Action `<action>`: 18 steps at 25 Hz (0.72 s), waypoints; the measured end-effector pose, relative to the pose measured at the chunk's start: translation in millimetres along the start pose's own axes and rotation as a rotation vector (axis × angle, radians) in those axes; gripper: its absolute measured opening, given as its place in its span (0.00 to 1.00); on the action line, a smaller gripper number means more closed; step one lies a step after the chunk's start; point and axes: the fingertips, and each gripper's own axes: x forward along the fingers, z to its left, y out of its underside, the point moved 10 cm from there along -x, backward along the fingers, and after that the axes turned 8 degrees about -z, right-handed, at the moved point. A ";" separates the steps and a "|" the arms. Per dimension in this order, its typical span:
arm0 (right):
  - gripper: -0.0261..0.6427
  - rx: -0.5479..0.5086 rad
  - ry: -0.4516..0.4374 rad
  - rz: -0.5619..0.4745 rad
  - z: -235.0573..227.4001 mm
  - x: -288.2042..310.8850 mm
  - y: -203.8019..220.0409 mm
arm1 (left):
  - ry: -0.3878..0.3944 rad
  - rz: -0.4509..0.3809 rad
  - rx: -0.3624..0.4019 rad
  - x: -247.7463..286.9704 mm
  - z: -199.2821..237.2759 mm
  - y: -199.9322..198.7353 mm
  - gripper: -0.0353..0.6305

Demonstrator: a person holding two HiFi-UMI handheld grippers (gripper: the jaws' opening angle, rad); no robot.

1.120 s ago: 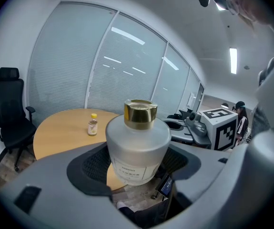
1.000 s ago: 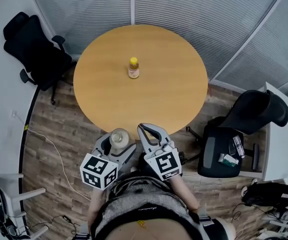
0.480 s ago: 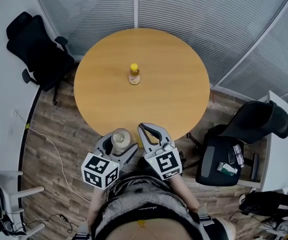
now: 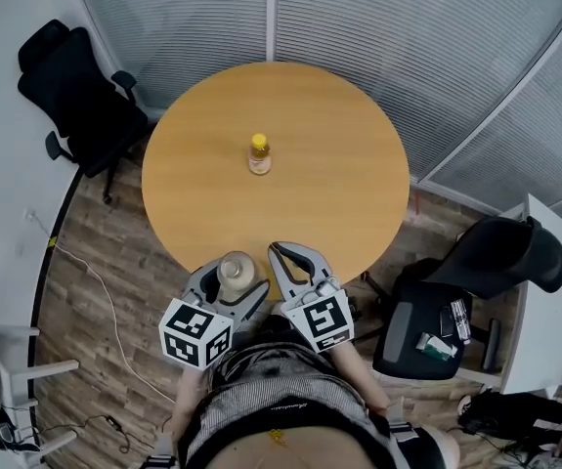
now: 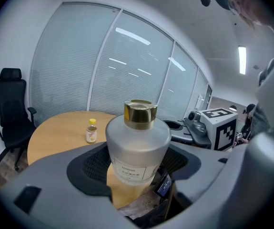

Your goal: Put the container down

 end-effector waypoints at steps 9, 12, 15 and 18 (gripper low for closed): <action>0.07 -0.001 -0.006 -0.005 -19.2 -7.8 6.1 | -0.015 0.014 -0.005 18.0 -8.8 -0.7 0.55; 0.07 0.008 -0.002 0.005 -20.3 -13.0 10.3 | -0.011 0.021 -0.006 21.8 -11.4 0.6 0.55; 0.07 0.016 0.017 0.010 -23.2 -17.9 12.7 | 0.000 0.031 -0.001 27.2 -12.5 -0.2 0.55; 0.07 0.021 0.046 0.013 -27.8 -22.5 14.5 | 0.023 0.042 0.009 34.3 -13.5 -2.7 0.55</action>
